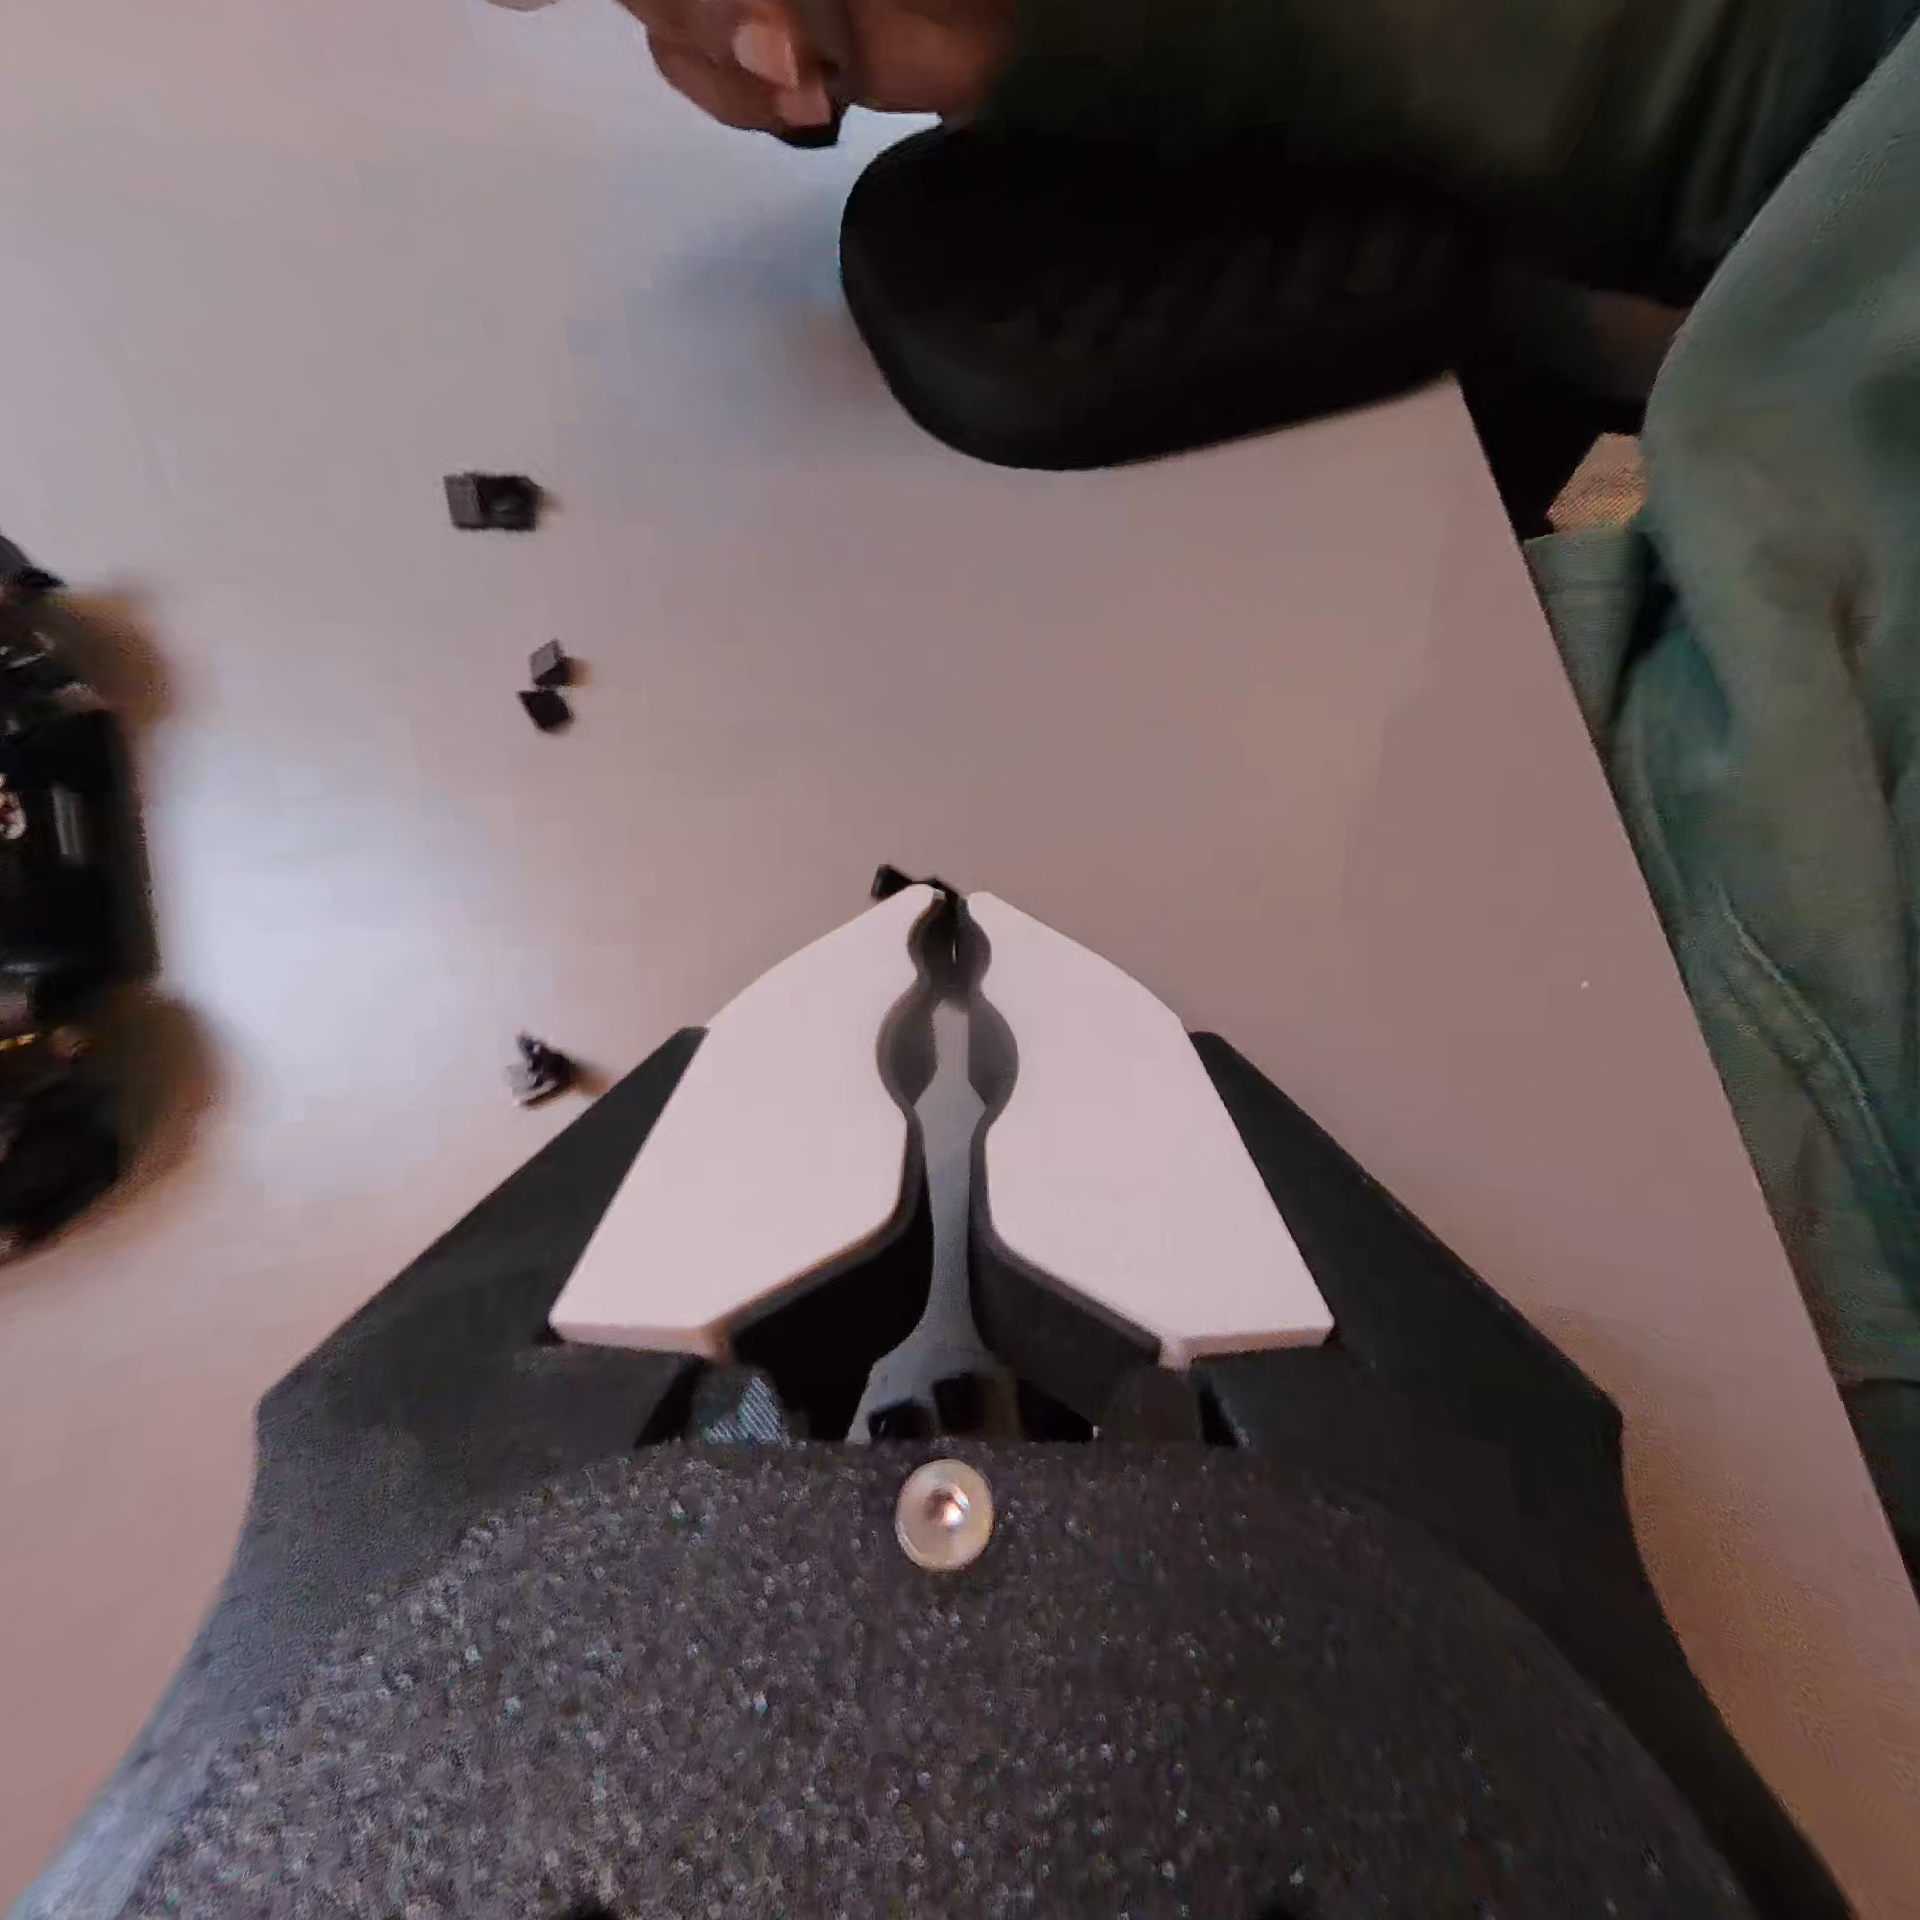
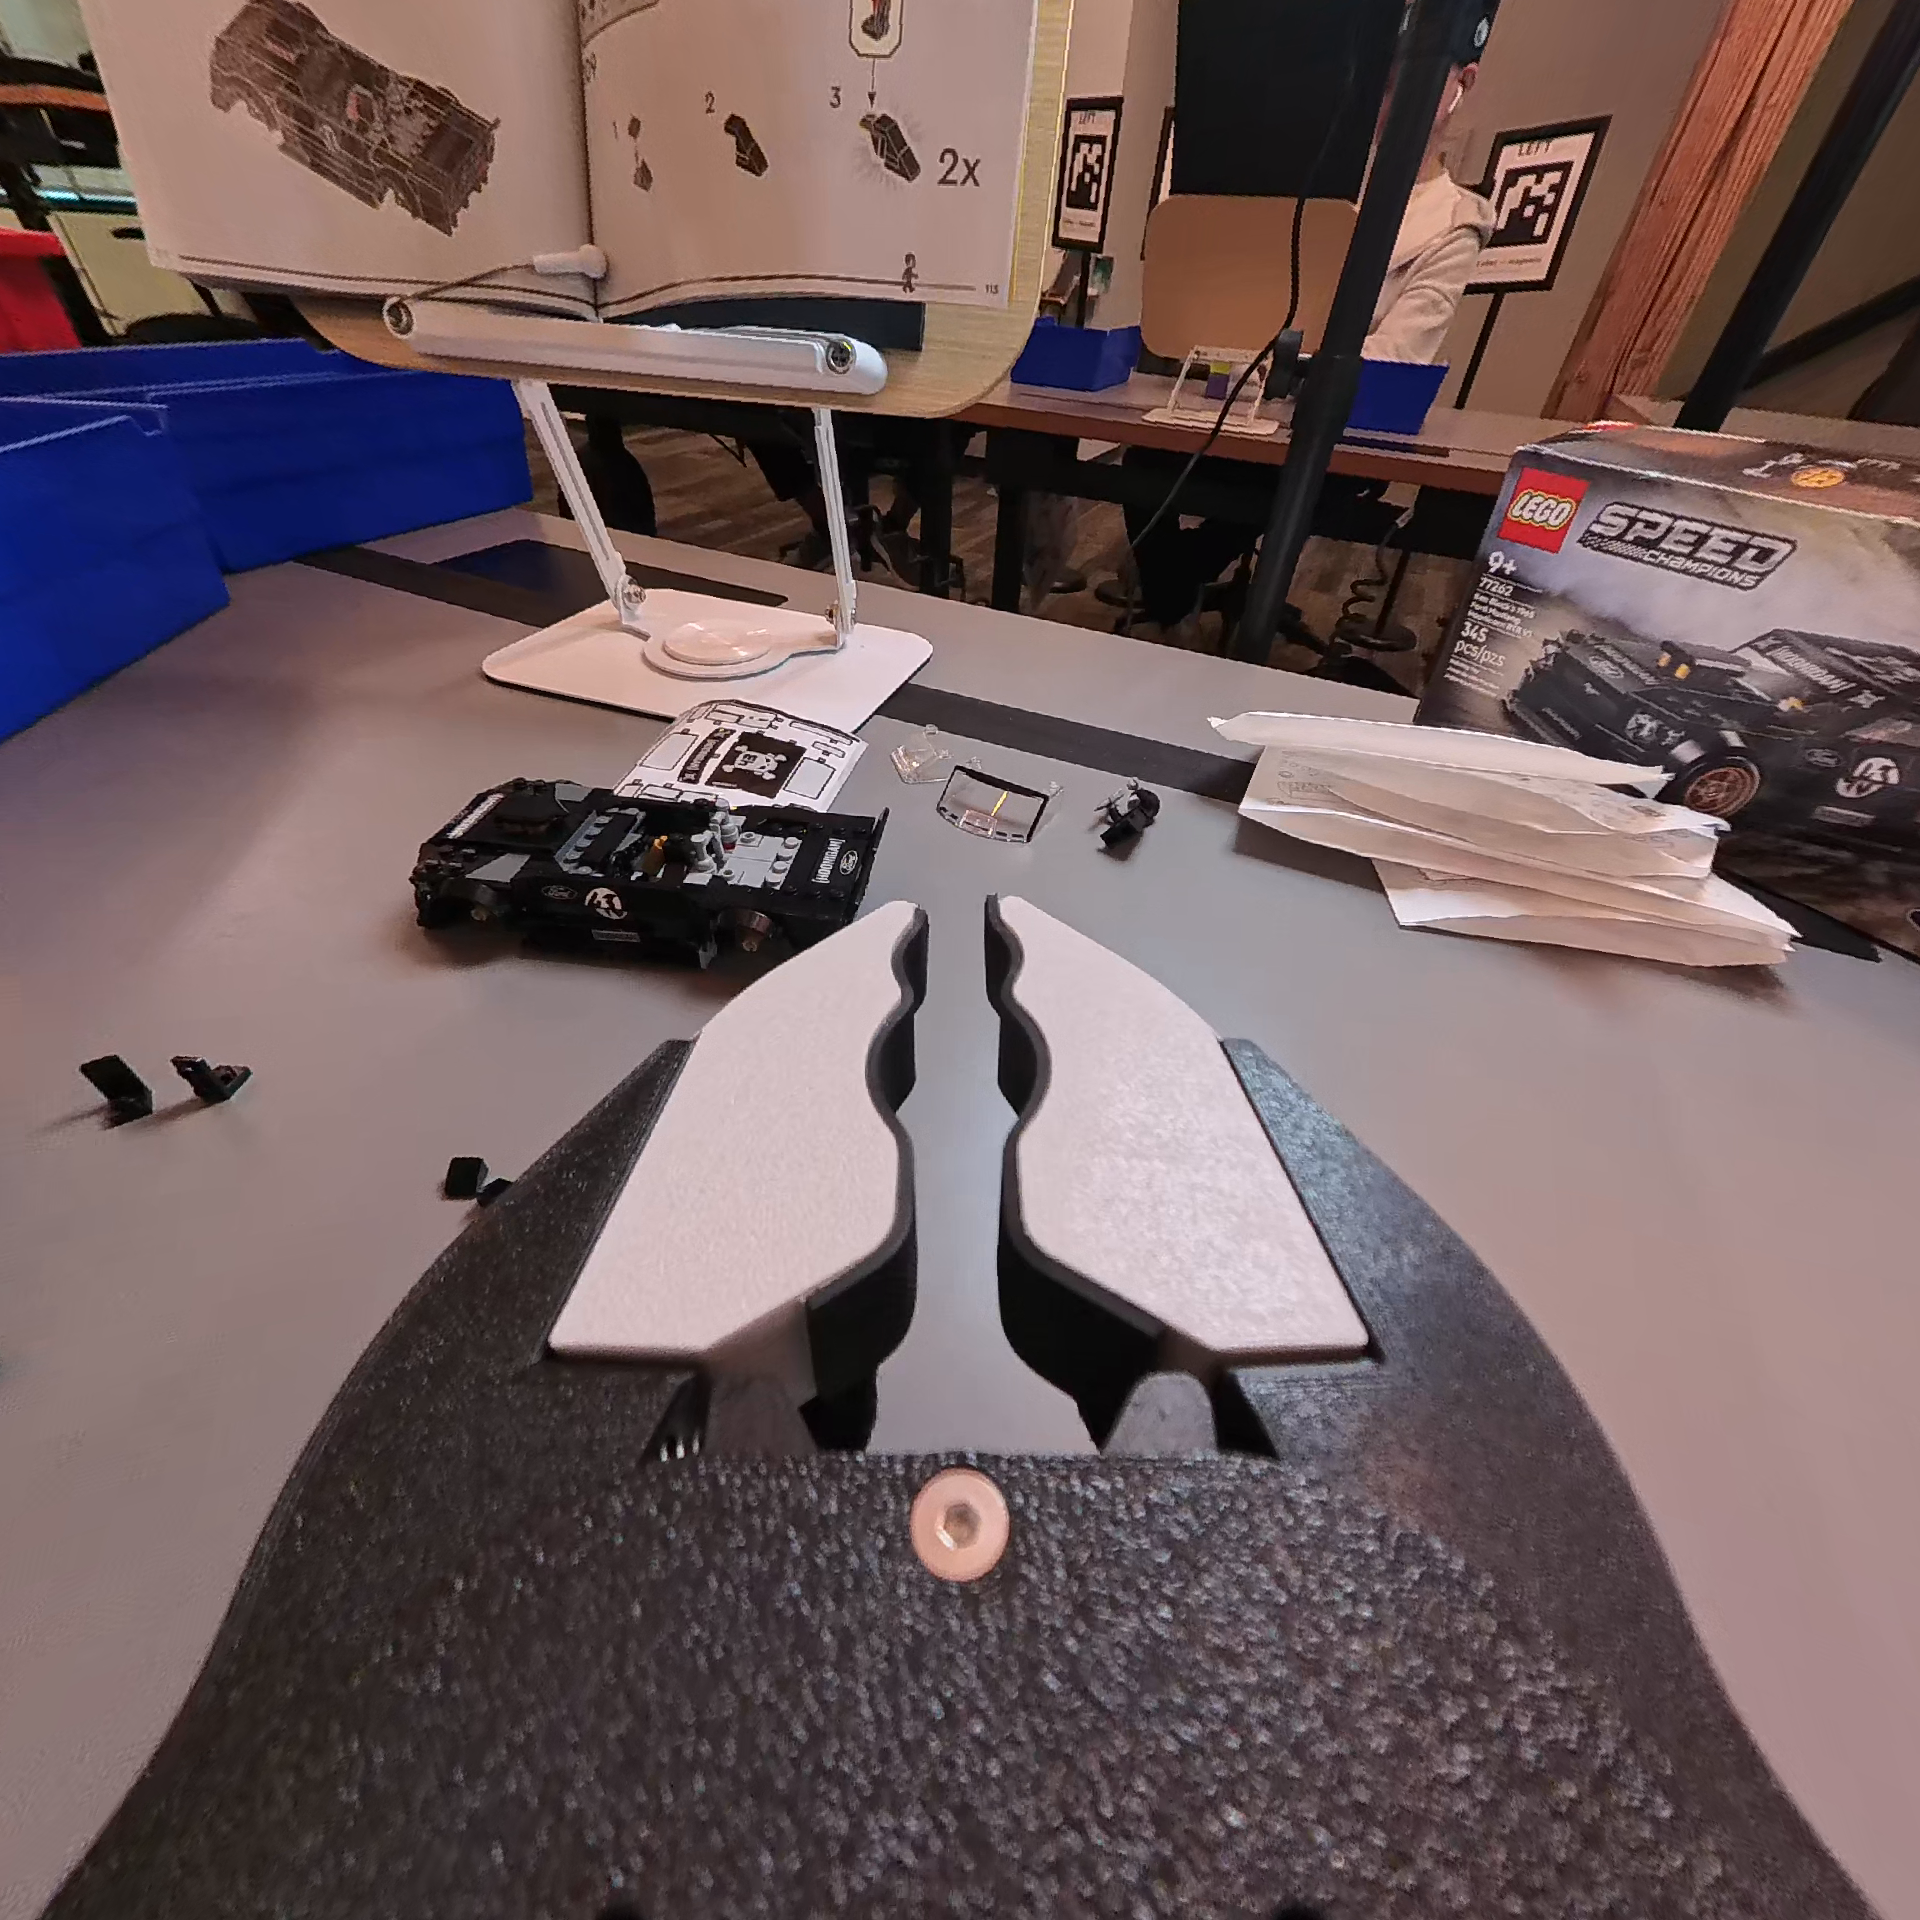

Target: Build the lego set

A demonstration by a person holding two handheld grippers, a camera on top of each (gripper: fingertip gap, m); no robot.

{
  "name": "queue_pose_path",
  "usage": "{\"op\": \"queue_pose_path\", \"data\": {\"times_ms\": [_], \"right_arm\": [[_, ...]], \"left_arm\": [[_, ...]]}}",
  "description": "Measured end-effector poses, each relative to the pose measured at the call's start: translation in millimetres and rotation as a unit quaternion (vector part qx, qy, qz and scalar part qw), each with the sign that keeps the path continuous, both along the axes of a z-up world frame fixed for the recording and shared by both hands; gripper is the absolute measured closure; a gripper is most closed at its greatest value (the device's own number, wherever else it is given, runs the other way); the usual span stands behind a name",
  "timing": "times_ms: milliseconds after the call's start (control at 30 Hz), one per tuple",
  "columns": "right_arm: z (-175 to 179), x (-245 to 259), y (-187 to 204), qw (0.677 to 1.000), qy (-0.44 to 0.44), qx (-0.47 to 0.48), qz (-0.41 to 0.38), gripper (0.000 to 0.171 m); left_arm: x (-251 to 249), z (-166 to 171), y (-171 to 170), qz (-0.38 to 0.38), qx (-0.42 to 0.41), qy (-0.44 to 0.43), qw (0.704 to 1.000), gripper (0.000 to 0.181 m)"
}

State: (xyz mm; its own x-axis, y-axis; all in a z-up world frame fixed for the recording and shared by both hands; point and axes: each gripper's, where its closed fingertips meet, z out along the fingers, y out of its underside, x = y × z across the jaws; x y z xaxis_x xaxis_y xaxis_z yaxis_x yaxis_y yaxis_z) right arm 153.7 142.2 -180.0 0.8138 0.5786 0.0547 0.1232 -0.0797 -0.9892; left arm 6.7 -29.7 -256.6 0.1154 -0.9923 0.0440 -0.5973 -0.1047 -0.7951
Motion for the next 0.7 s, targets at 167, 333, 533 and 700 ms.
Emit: {"op": "queue_pose_path", "data": {"times_ms": [167, 333, 533, 700], "right_arm": [[2.3, 2.6, 0.5, 1.000, 0.002, 0.004, -0.005, 0.161], [3.2, 4.0, 0.4, 1.000, 0.001, 0.006, -0.007, 0.161], [4.1, 3.8, 0.1, 1.000, 0.000, 0.008, -0.005, 0.161], [2.3, 3.7, 0.9, 1.000, -0.001, 0.005, -0.005, 0.161]], "left_arm": [[19.4, 15.6, 43.2, 0.091, 0.050, -0.024, 0.994, 0.181], [25.9, 18.4, 74.5, 0.159, 0.061, -0.024, 0.985, 0.181], [52.8, 33.9, 65.6, 0.122, 0.082, -0.060, 0.987, 0.181], [40.3, 73.3, 100.4, 0.201, 0.162, -0.113, 0.959, 0.181]]}}
